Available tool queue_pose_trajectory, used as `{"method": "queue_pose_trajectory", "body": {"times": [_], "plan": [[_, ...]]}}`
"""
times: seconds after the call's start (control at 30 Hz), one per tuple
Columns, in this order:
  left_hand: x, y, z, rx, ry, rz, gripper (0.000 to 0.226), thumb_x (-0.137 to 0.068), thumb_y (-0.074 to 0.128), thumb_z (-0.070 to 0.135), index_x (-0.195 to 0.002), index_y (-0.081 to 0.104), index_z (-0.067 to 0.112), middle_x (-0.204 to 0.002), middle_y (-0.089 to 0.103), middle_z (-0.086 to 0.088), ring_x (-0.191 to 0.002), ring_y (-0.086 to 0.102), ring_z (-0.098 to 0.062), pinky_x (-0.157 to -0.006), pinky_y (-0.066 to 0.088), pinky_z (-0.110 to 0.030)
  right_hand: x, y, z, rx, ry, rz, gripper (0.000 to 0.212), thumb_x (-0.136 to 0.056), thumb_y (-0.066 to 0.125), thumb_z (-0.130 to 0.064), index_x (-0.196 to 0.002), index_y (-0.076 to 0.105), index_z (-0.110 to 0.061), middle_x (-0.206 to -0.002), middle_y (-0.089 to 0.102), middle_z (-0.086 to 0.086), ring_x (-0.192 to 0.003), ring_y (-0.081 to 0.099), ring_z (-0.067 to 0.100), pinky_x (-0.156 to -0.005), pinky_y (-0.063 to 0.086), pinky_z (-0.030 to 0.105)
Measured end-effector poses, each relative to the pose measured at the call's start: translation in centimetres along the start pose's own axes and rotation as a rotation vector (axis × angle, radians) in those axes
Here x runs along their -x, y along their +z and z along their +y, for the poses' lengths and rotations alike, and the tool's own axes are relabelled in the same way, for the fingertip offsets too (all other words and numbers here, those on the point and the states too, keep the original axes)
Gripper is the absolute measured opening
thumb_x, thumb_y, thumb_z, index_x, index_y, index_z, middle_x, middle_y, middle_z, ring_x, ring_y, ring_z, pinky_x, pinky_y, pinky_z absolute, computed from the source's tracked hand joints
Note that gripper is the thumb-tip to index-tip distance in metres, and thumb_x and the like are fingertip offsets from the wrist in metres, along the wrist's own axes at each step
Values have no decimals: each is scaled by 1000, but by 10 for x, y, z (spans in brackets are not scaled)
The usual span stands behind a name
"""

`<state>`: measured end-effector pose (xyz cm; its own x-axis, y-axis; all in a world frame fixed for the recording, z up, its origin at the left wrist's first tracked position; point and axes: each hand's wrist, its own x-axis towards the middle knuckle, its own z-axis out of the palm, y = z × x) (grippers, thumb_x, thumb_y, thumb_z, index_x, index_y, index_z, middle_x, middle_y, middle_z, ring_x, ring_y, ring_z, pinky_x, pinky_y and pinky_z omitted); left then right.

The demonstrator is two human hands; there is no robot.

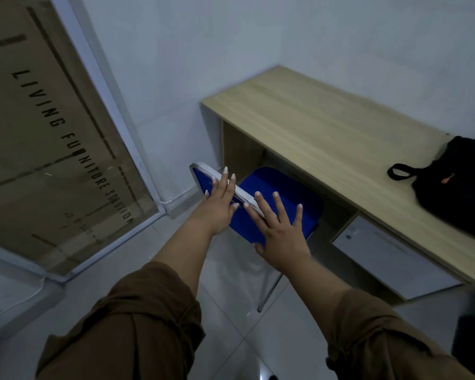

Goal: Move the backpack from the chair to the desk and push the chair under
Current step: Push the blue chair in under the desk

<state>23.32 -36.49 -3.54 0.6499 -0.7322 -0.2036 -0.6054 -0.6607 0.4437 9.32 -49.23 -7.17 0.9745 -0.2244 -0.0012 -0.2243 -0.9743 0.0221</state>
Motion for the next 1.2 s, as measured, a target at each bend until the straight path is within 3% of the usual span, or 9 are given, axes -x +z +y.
{"method": "queue_pose_trajectory", "body": {"times": [0.13,0.3,0.47,0.53,0.63,0.77,1.2], "plan": [[-31,0,16,13,-8,-2,68,-103,31,29,-153,-13,19,-160,-29,3,-150,-17,-28,-123,5,-50,-18,0,31,-10,-8,-9,94,-92,50,-47,-145,-27,-43,-152,-40,-12,-148,-23,32,-111,-3,74],[-61,4,32,31,-16,-6,68,-103,32,31,-153,-13,20,-160,-29,4,-150,-17,-28,-123,6,-52,-33,-2,60,17,1,0,90,-94,50,-34,-147,-22,-42,-157,-32,-8,-149,-19,35,-111,-1,74],[-78,4,41,-111,-75,54,61,-102,19,43,-154,-8,26,-162,-23,7,-152,-10,-21,-118,-5,-57,-46,-11,60,42,28,40,90,-93,47,-17,-147,-22,-36,-165,-1,11,-150,-7,41,-108,-12,74],[-77,8,37,-126,-106,164,62,-101,16,46,-155,-8,24,-163,-18,7,-152,-8,-17,-118,-7,-56,-49,-11,53,13,67,54,90,-93,45,-16,-147,-25,-31,-164,5,17,-151,-4,38,-110,-7,74],[-85,8,24,38,-185,271,78,-98,23,54,-153,-11,11,-163,-18,-5,-152,-12,-20,-120,-9,-47,-51,-8,46,-57,150,6,96,-93,47,-16,-143,-33,-32,-164,-8,14,-150,-11,39,-112,-2,73],[-110,-1,20,231,-186,179,97,-92,44,55,-152,-13,5,-161,-26,-11,-151,-15,-27,-121,-5,-41,-55,-10,43,-70,190,-10,98,-93,49,-12,-142,-33,-36,-164,-11,11,-148,-15,42,-112,3,74],[-170,-26,20,249,-145,72,107,-88,54,53,-151,-20,7,-157,-36,-6,-150,-15,-32,-121,10,-48,-105,-17,59,-75,286,-77,102,-93,49,-13,-135,-41,-39,-164,-17,7,-145,-27,39,-108,0,77]]}}
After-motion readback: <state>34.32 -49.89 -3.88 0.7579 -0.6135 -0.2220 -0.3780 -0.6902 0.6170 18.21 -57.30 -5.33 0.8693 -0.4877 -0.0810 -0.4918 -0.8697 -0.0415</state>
